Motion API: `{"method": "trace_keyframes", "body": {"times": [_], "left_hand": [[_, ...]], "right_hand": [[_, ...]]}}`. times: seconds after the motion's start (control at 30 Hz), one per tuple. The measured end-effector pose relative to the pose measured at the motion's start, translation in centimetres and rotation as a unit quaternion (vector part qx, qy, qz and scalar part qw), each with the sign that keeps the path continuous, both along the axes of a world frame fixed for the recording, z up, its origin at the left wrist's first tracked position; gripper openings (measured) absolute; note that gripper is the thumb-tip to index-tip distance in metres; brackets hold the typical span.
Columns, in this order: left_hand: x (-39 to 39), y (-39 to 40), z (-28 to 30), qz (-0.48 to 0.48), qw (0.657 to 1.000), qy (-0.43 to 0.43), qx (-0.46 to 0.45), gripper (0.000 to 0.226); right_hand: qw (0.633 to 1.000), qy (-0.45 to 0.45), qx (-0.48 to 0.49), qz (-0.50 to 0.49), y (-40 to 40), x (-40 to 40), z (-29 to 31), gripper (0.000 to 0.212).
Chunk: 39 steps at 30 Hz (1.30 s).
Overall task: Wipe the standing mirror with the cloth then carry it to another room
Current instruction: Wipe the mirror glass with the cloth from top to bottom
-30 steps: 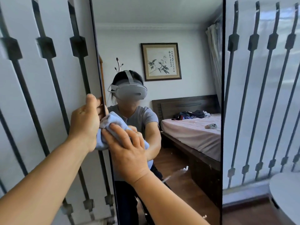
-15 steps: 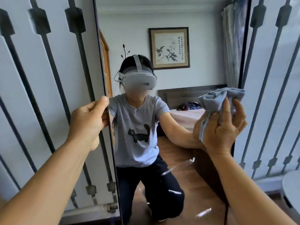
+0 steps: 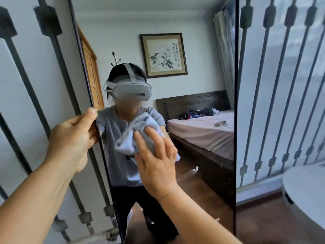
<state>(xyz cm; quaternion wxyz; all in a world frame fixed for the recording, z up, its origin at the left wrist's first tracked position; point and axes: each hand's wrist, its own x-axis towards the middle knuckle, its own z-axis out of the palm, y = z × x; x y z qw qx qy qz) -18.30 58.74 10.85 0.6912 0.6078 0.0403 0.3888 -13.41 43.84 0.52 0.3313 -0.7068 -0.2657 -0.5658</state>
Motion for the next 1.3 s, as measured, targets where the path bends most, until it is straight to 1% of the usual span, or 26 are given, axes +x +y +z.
{"method": "trace_keyframes", "body": {"times": [0.07,0.17,0.23,0.3,0.33,0.4,0.47,0.57,0.63,0.67,0.7,0.77,0.83,0.87,0.97,1.07,1.1,1.17,1.23,1.3], "left_hand": [[-0.1,-0.1,0.2,-0.012,1.0,0.001,-0.001,0.012],[-0.6,0.2,0.0,-0.026,0.999,0.013,-0.014,0.018],[-0.8,0.2,-0.7,-0.03,0.999,0.029,-0.001,0.023],[-1.1,0.3,-1.9,-0.023,0.999,0.039,0.014,0.022],[-1.3,0.3,-2.6,-0.018,0.999,0.043,0.019,0.02],[-1.5,0.1,-3.7,-0.01,0.998,0.055,0.033,0.018],[-1.7,-0.1,-4.6,0.002,0.997,0.064,0.043,0.019],[-2.1,-0.7,-5.9,0.013,0.997,0.065,0.04,0.025],[-2.5,-1.0,-6.7,0.009,0.997,0.067,0.045,0.032],[-2.7,-1.0,-7.2,0.008,0.996,0.071,0.046,0.034],[-2.8,-1.2,-7.5,0.005,0.997,0.071,0.041,0.031],[-3.0,-1.3,-8.1,0.001,0.997,0.072,0.019,0.014],[-3.1,-1.4,-8.3,-0.012,0.997,0.077,0.003,0.025],[-3.0,-1.3,-8.4,-0.021,0.997,0.08,-0.005,0.028],[-2.8,-1.0,-8.5,-0.045,0.994,0.101,-0.014,0.038],[-3.1,-1.0,-8.2,-0.043,0.99,0.133,-0.027,0.06],[-3.2,-1.0,-8.1,-0.039,0.989,0.138,-0.034,0.061],[-3.2,-1.1,-8.0,-0.023,0.989,0.139,-0.046,0.052],[-3.0,-1.1,-8.0,-0.01,0.989,0.137,-0.057,0.047],[-2.9,-1.1,-8.0,-0.004,0.989,0.136,-0.061,0.046]], "right_hand": [[0.998,-0.016,-0.053,0.035,2.9,-1.9,-1.0,0.039],[0.997,-0.01,-0.056,0.046,5.1,-3.1,-1.6,0.039],[0.997,-0.017,-0.067,0.034,4.4,-2.7,-1.5,0.038],[0.996,-0.026,-0.076,0.024,2.9,-1.7,-1.2,0.04],[0.997,-0.015,-0.074,0.015,1.9,-1.2,-1.1,0.042],[0.999,0.028,-0.031,-0.011,-0.9,-0.1,-0.7,0.042],[0.995,0.079,0.038,-0.036,-3.8,1.0,-0.3,0.044],[0.973,0.164,0.155,-0.041,-7.8,2.5,0.4,0.051],[0.959,0.181,0.214,-0.052,-9.7,3.2,0.5,0.05],[0.957,0.184,0.218,-0.062,-10.2,3.2,0.4,0.048],[0.955,0.192,0.214,-0.071,-10.6,3.3,0.3,0.046],[0.949,0.217,0.212,-0.089,-10.6,3.0,0.2,0.043],[0.941,0.235,0.22,-0.104,-9.5,2.1,0.1,0.045],[0.943,0.237,0.211,-0.103,-8.4,1.3,0.0,0.048],[0.967,0.208,0.137,-0.048,-4.0,-1.5,-0.3,0.054],[0.99,0.128,0.051,0.012,0.3,-3.0,0.4,0.045],[0.995,0.094,0.018,0.028,1.6,-3.1,1.0,0.041],[0.998,0.042,-0.027,0.046,3.4,-3.3,2.3,0.034],[0.998,0.027,-0.028,0.05,4.4,-3.3,2.9,0.032],[0.998,0.025,-0.023,0.054,4.9,-3.7,2.3,0.031]]}}
